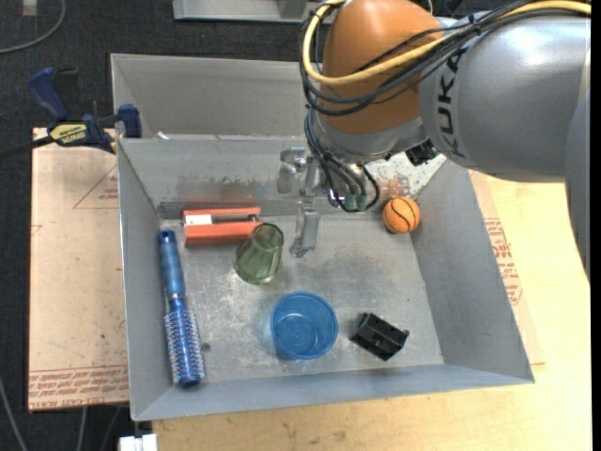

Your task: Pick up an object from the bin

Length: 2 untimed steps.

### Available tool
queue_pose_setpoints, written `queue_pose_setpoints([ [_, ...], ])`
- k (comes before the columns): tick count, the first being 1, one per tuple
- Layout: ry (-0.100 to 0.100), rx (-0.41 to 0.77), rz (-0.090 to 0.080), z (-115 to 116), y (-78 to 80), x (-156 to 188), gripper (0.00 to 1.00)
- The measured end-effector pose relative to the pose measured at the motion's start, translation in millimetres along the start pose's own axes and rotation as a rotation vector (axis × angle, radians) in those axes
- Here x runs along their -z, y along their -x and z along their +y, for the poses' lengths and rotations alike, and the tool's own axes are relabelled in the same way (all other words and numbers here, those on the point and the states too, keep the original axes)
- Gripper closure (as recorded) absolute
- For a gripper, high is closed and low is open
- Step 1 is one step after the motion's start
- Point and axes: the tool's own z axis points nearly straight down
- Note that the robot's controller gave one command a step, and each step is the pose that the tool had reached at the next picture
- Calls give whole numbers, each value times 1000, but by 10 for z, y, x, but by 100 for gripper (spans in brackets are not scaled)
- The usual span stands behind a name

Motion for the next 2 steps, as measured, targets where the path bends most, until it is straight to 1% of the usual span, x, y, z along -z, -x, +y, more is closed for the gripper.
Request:
queue_pose_setpoints([
  [1, 0, 20, -5, 98, -73, -462, 0],
  [2, 2, 127, -10, 122, -120, -1061, 0],
])
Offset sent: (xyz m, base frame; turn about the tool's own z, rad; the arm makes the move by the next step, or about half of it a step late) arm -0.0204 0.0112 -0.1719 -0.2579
